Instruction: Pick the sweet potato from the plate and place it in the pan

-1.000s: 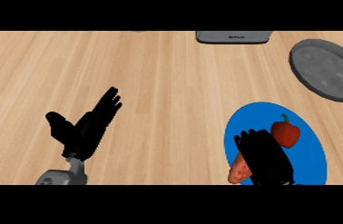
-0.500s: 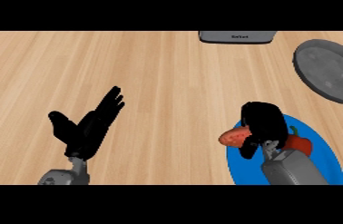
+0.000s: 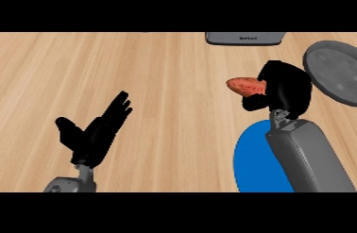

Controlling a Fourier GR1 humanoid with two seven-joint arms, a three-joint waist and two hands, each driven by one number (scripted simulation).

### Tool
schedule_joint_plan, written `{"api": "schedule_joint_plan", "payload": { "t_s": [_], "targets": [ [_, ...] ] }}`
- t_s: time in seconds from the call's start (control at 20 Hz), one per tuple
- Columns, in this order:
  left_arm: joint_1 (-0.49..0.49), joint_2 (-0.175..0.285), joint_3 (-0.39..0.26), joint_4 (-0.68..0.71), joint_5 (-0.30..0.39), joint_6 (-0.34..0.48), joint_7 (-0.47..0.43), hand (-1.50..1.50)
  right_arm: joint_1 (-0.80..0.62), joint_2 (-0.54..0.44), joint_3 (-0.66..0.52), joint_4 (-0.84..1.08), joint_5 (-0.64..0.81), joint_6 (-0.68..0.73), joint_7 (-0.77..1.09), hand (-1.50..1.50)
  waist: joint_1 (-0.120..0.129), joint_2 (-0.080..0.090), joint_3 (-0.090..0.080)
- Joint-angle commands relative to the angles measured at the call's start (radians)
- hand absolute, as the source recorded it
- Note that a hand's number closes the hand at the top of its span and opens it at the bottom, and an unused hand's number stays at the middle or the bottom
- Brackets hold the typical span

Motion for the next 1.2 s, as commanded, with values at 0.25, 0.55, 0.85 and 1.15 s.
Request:
{"api": "schedule_joint_plan", "payload": {
  "t_s": [0.25,0.55,0.85,1.15],
  "targets": [
    [-0.009,0.011,0.026,-0.003,0.004,-0.004,0.009,0.0,-0.053,0.057,-0.196,-0.063,-0.11,-0.286,-0.04,1.5,-0.007,-0.001,0.001],
    [-0.004,-0.012,0.022,0.02,-0.012,0.003,0.006,0.0,0.002,-0.032,-0.356,0.133,-0.281,-0.432,-0.303,1.5,-0.006,0.002,0.001],
    [0.041,0.005,0.021,-0.07,0.01,-0.03,0.029,0.0,-0.111,-0.13,-0.404,0.463,-0.198,-0.532,-0.42,1.5,0.009,0.003,0.001],
    [-0.017,-0.001,0.052,0.008,0.004,-0.029,0.017,0.0,-0.173,-0.216,-0.512,0.701,-0.24,-0.707,-0.574,1.5,0.007,0.005,0.001]
  ]
}}
